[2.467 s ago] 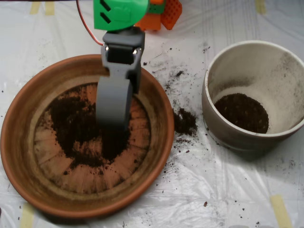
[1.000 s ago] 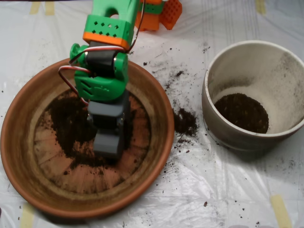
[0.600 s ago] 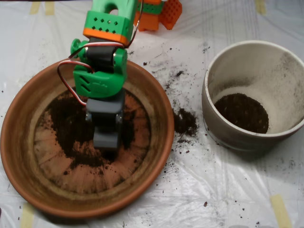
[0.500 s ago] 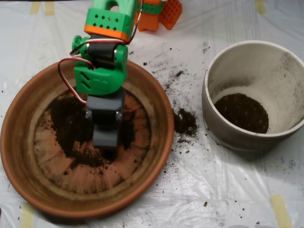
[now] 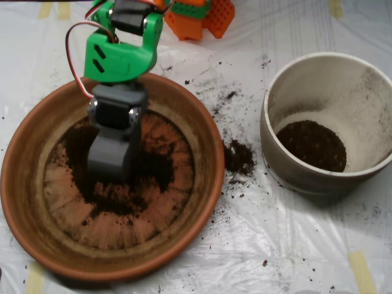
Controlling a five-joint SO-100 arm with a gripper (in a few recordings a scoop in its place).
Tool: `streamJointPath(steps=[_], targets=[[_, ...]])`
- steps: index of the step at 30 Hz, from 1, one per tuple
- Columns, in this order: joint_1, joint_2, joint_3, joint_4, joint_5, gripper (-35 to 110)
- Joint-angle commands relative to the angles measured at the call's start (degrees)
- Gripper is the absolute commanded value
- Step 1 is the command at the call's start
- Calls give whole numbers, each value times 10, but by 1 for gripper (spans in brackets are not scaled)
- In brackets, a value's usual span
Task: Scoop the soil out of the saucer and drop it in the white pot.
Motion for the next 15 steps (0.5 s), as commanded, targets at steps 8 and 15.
streamJointPath(steps=[8,15], targets=[[-108,260,-11,105,32,-1],[-204,301,-88,199,43,-1]])
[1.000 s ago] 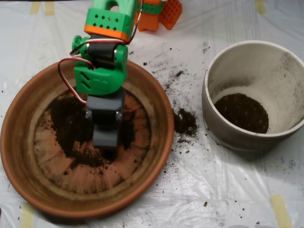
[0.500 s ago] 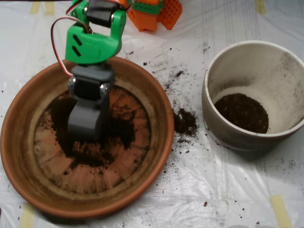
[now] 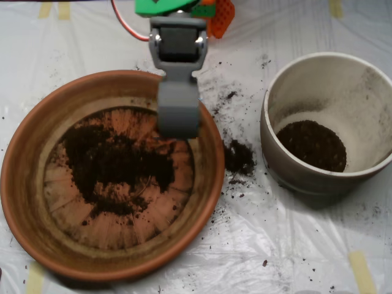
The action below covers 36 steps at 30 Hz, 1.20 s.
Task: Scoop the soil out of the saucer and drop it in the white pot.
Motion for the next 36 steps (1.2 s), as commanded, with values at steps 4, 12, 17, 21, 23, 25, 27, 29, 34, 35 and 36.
streamJointPath(steps=[4,12,17,21,23,25,27,29,34,35,36], targets=[[-76,54,-121,68,3,-1],[-184,25,-194,131,8,-1],[-252,-4,-236,173,-10,-1],[-279,-60,-325,239,-28,-1],[-290,-105,-396,294,-36,-1],[-301,-139,-448,333,-40,-1],[-312,-165,-484,361,-42,-1],[-317,-192,-512,384,-43,-1],[-319,-254,-551,425,-50,-1],[-319,-265,-555,432,-51,-1],[-319,-272,-556,437,-51,0]])
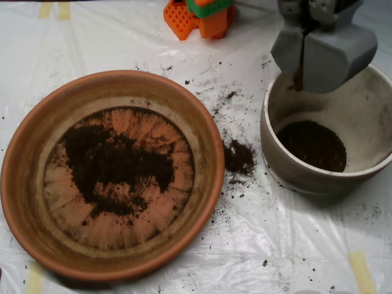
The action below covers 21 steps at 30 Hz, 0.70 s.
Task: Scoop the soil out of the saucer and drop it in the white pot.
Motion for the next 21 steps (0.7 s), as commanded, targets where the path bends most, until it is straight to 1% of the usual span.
streamJointPath(steps=[1,3,4,5,7,8,13,21], targets=[[-4,-6,-57,19,-6,0],[0,-14,-56,20,-3,0],[2,-17,-56,20,-1,3],[4,-18,-56,21,0,7],[3,-22,-54,22,-8,24],[3,-23,-54,24,-7,28],[9,-25,-40,15,-5,34],[12,-12,-11,-1,0,33]])
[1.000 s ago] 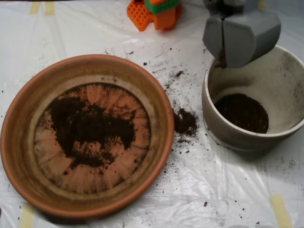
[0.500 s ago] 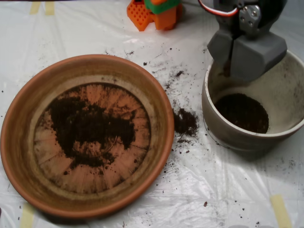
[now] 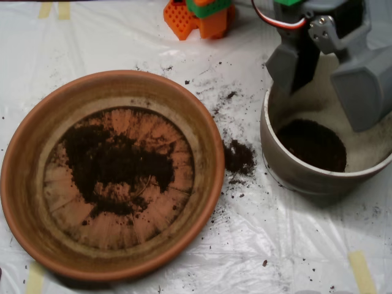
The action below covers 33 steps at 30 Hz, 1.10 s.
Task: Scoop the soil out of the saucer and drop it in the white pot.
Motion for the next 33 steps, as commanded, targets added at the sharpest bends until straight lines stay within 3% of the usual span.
streamJointPath(steps=[1,10,23,33], targets=[[1,39,-3,-9,4,33],[64,156,77,-78,79,31],[325,270,259,-154,179,28],[507,213,446,-292,148,30]])
